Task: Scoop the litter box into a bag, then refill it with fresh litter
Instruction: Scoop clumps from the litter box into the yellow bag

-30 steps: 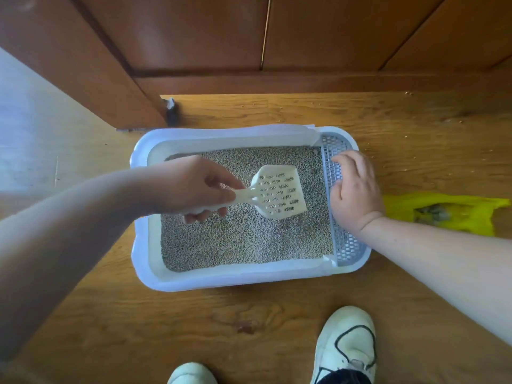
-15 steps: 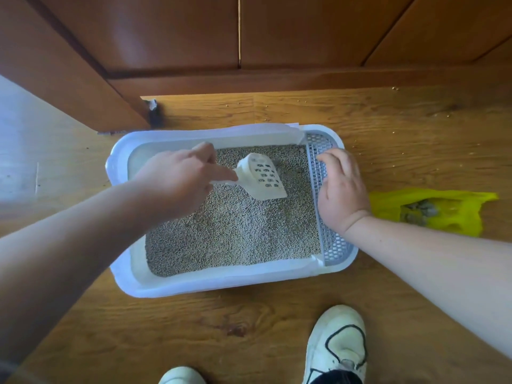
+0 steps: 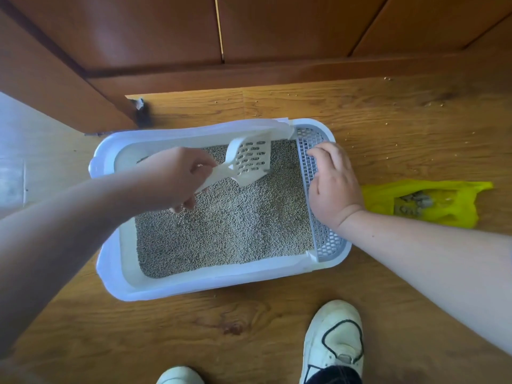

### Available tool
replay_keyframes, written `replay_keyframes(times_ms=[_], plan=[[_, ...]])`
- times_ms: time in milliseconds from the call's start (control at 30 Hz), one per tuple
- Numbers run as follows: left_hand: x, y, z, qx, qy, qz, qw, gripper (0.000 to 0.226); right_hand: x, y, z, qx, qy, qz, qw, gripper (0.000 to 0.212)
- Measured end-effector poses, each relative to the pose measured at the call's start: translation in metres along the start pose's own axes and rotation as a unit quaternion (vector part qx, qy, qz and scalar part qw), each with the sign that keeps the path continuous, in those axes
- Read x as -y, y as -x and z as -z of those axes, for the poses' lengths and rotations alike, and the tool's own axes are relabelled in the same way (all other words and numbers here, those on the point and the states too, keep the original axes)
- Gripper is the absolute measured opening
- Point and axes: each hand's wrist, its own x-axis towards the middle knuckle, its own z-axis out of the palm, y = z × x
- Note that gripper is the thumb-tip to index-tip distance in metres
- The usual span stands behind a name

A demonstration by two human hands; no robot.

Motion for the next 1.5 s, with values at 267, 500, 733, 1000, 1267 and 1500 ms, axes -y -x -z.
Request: replay_keyframes(times_ms=[267, 500, 733, 1000, 1267, 1500], plan=[[-0.011, -0.015, -0.015, 0.104, 0.299, 0.093, 0.944, 0.019, 0.002, -0.001, 0.002, 0.003, 0.005, -0.002, 1.0, 0.046], [-0.038, -0.029, -0.014, 0.127, 0.283, 0.112, 0.944, 0.024, 0.001, -0.002, 0.002, 0.007, -0.002, -0.005, 1.0, 0.046], [-0.047, -0.037, -0.036, 0.139, 0.284, 0.098, 0.944, 0.022, -0.002, -0.002, 0.0, 0.008, -0.012, 0.003, 1.0, 0.047], [-0.025, -0.033, -0.058, 0.083, 0.237, 0.072, 0.965, 0.029, -0.003, -0.003, 0.0, 0.001, 0.004, 0.008, 1.0, 0.051], [0.007, -0.023, -0.036, 0.107, 0.182, 0.043, 0.977, 0.028, -0.002, -0.002, 0.0, 0.011, 0.015, 0.004, 1.0, 0.051], [0.026, -0.007, -0.029, 0.105, 0.194, 0.047, 0.974, 0.03, -0.001, -0.001, -0.001, 0.012, 0.019, 0.004, 1.0, 0.05]])
